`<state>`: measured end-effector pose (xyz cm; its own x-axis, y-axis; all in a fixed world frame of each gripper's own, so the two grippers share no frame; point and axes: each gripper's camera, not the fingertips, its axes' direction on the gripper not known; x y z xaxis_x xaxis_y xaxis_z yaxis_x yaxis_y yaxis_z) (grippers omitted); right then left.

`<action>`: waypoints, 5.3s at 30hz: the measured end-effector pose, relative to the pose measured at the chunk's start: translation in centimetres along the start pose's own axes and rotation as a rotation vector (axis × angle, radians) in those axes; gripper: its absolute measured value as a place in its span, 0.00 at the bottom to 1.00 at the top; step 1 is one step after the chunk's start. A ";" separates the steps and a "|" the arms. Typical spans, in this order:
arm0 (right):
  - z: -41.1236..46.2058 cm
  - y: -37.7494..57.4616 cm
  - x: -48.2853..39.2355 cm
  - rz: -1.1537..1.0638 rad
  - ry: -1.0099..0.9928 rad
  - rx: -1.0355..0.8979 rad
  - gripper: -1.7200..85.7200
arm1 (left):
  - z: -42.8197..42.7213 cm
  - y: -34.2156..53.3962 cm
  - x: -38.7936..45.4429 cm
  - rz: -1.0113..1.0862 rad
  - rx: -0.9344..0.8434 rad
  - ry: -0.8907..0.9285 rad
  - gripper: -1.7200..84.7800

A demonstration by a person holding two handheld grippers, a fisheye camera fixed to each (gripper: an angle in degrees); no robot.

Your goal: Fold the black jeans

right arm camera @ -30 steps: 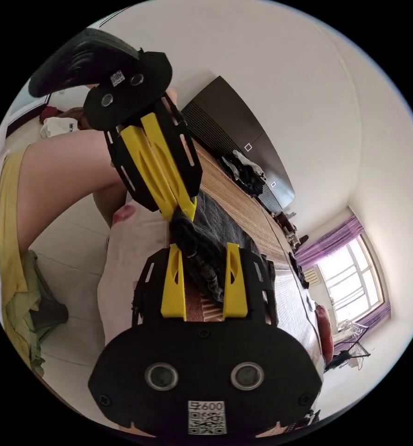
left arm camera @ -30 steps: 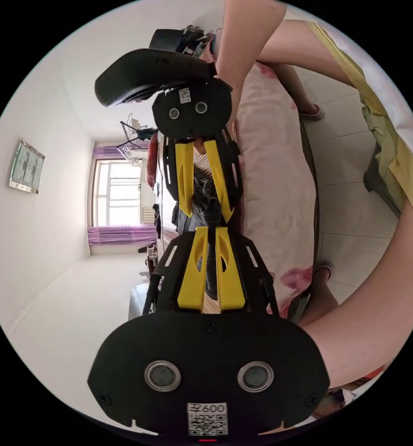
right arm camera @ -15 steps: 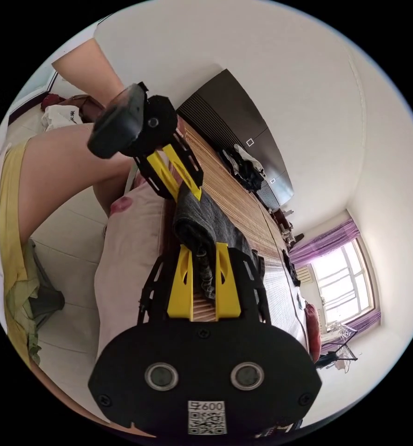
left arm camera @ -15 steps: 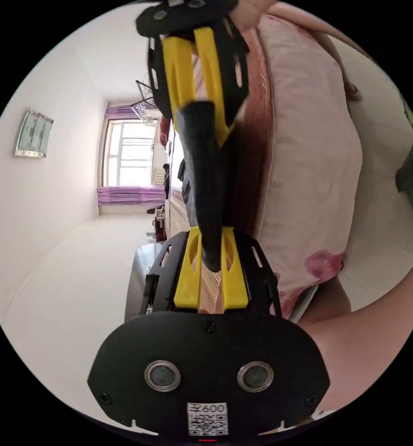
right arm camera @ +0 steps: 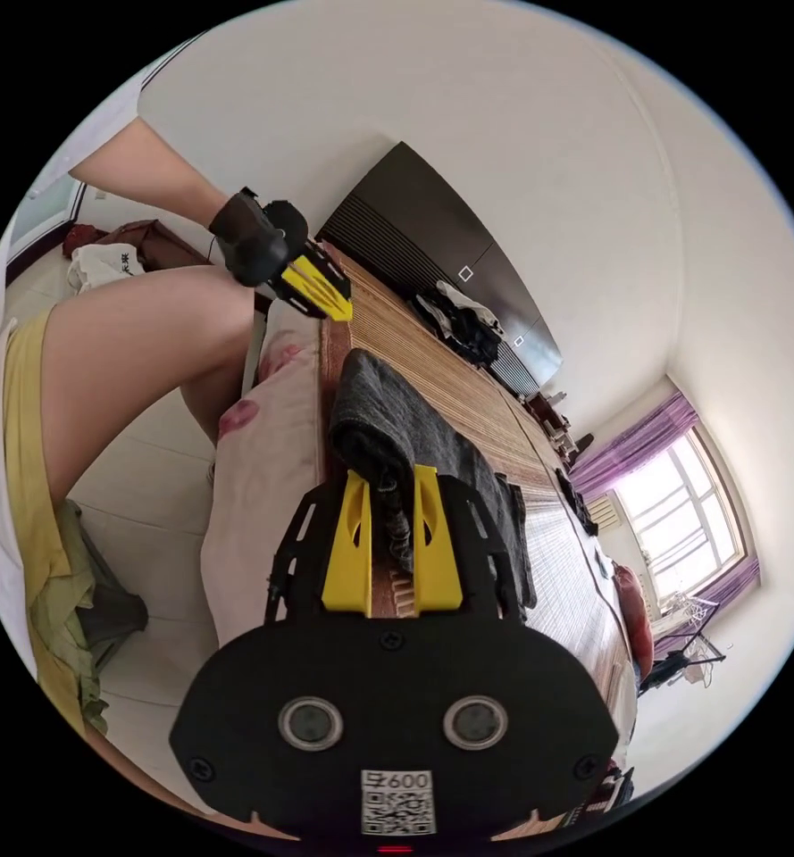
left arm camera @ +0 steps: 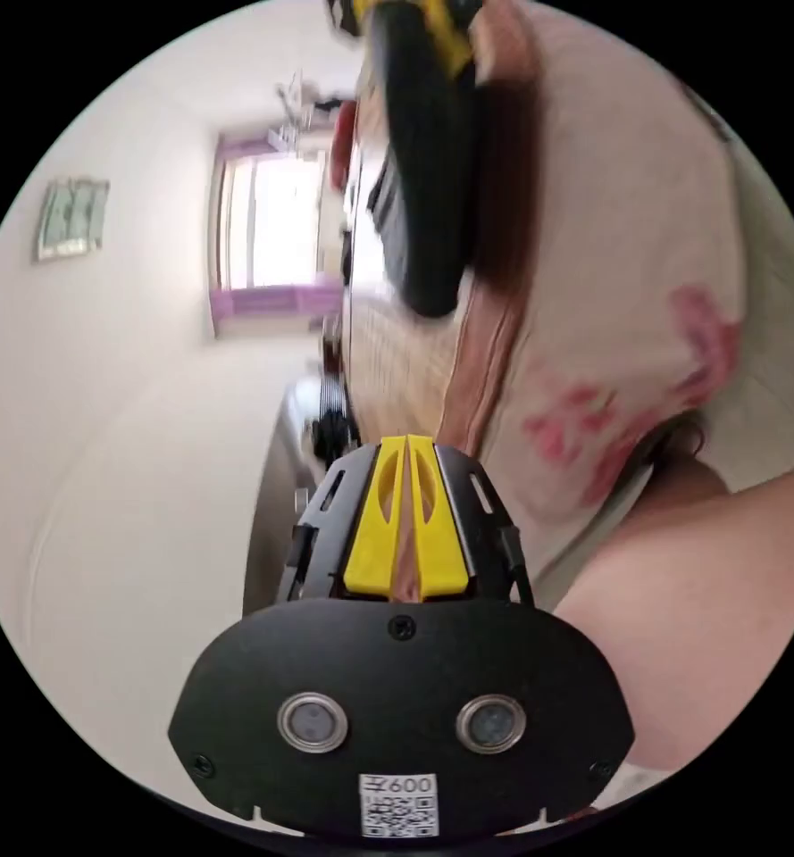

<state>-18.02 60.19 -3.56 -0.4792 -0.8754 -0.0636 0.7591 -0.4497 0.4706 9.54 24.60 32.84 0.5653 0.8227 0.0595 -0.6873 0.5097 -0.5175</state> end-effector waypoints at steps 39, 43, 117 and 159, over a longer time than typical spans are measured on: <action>3.7 10.3 8.4 -0.180 0.118 -0.256 0.08 | -23.2 -1.3 -8.6 0.144 0.732 0.063 0.12; 0.9 9.7 10.1 -0.205 0.082 -0.298 0.03 | -24.4 0.4 -10.8 0.127 0.737 0.142 0.12; -11.9 49.1 81.2 -0.144 0.454 -0.915 0.01 | -64.6 -70.2 -66.2 0.186 1.458 0.095 0.13; 7.1 87.9 96.2 -0.503 0.149 -1.347 0.10 | -96.7 -97.0 -53.0 0.550 1.349 -0.546 0.11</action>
<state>-0.52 -62.31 37.93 -0.8298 -0.5493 -0.0983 0.3977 -0.4586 -0.7947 90.31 -92.77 -2.65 0.0923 0.8133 0.5745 -0.8024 -0.2809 0.5265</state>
